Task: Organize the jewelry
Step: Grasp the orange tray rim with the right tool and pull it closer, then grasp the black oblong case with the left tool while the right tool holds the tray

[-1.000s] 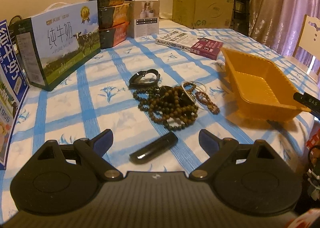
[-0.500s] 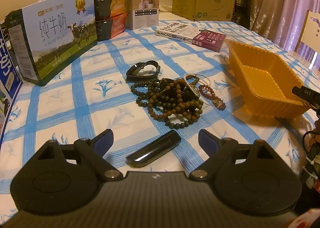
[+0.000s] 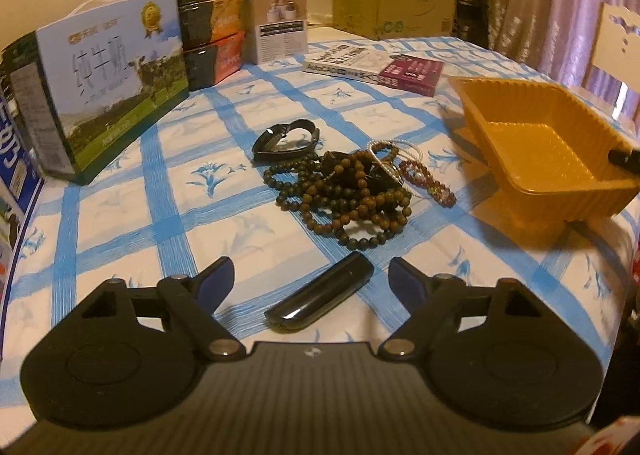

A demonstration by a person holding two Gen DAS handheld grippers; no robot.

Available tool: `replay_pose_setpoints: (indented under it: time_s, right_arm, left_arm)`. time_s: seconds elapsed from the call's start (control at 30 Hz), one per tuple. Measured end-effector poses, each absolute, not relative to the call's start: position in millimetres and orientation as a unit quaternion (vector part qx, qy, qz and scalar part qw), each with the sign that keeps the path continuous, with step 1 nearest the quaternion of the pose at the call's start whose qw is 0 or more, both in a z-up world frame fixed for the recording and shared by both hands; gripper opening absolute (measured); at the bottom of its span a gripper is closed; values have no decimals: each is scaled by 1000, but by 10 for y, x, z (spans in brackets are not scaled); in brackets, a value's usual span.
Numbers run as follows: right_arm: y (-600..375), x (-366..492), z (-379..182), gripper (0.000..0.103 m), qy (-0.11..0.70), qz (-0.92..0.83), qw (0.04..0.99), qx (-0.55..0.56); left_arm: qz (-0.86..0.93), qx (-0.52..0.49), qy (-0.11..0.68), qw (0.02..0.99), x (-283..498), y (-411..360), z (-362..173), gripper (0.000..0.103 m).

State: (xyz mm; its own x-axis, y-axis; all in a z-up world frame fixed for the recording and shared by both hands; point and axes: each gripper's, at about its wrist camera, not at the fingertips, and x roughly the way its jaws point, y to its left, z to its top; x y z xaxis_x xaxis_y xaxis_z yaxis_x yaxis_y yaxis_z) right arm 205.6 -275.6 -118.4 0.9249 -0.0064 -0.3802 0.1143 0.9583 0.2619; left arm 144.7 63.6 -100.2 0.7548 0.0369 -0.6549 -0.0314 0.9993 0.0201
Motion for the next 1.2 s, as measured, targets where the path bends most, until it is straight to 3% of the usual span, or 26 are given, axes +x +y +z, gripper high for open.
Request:
replay_pose_setpoints:
  time_s: [0.47, 0.83, 1.2]
  right_arm:
    - [-2739, 1849, -981, 4, 219, 27, 967, 128]
    - [-2740, 1744, -936, 4, 211, 34, 971, 105]
    - [-2689, 1721, -950, 4, 209, 33, 973, 89]
  left_arm:
    - [-52, 57, 370, 926, 1597, 685, -1235, 51]
    - [-63, 50, 377, 923, 1597, 577, -1271, 19]
    - [-51, 43, 387, 920, 1671, 501, -1282, 19]
